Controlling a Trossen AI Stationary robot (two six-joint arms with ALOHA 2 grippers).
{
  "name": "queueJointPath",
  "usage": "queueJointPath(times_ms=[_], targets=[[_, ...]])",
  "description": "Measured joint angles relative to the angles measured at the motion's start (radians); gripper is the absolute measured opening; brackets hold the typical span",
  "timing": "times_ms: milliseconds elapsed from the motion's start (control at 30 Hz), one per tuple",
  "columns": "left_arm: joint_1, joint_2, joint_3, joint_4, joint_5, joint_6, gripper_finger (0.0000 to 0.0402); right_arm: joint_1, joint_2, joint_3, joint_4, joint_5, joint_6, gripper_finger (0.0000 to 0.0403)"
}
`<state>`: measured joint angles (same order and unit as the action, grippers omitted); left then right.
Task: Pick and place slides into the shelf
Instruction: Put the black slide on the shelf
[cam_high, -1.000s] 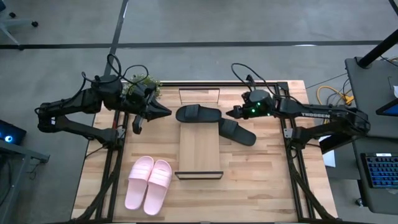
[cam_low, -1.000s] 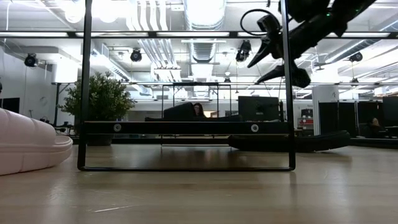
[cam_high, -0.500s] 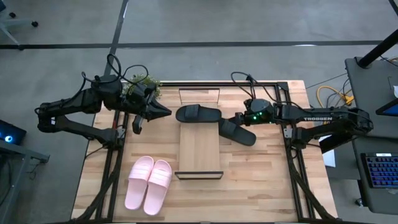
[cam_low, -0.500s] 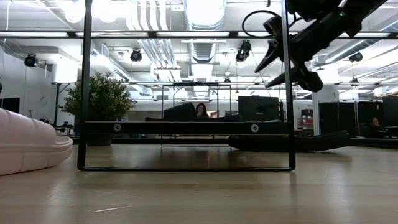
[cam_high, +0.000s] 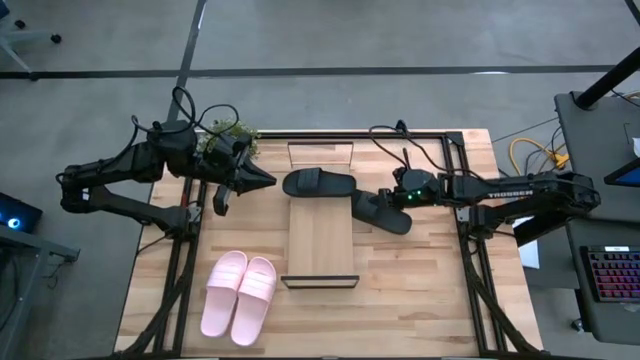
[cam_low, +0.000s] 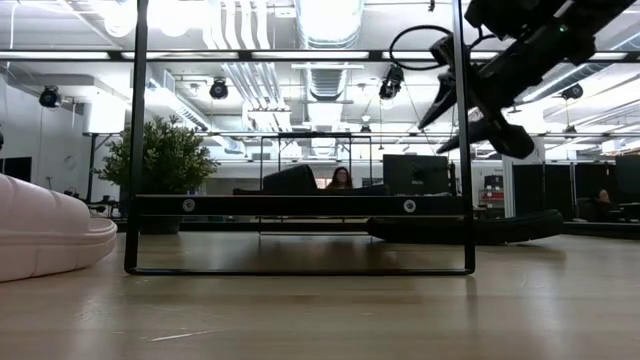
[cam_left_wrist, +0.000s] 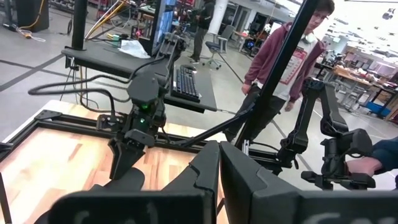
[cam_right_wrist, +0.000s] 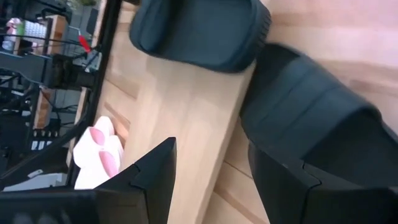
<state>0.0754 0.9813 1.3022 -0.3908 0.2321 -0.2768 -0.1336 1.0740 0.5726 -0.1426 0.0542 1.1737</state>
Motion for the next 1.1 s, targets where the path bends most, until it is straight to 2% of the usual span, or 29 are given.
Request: queueJointPath(times_ms=[367,967,1100], targets=[[0.0,0.0,0.0,0.0,0.0,0.0,0.0,0.037,0.0,-0.079,0.03,0.011,0.068,0.0189],[0.001,0.0,0.0,0.0,0.0,0.0,0.0,0.037,0.002,-0.146,0.031,0.026,0.119,0.019],[0.001,0.0,0.0,0.0,0.0,0.0,0.0,0.037,0.003,-0.175,0.089,0.026,0.136,0.019]])
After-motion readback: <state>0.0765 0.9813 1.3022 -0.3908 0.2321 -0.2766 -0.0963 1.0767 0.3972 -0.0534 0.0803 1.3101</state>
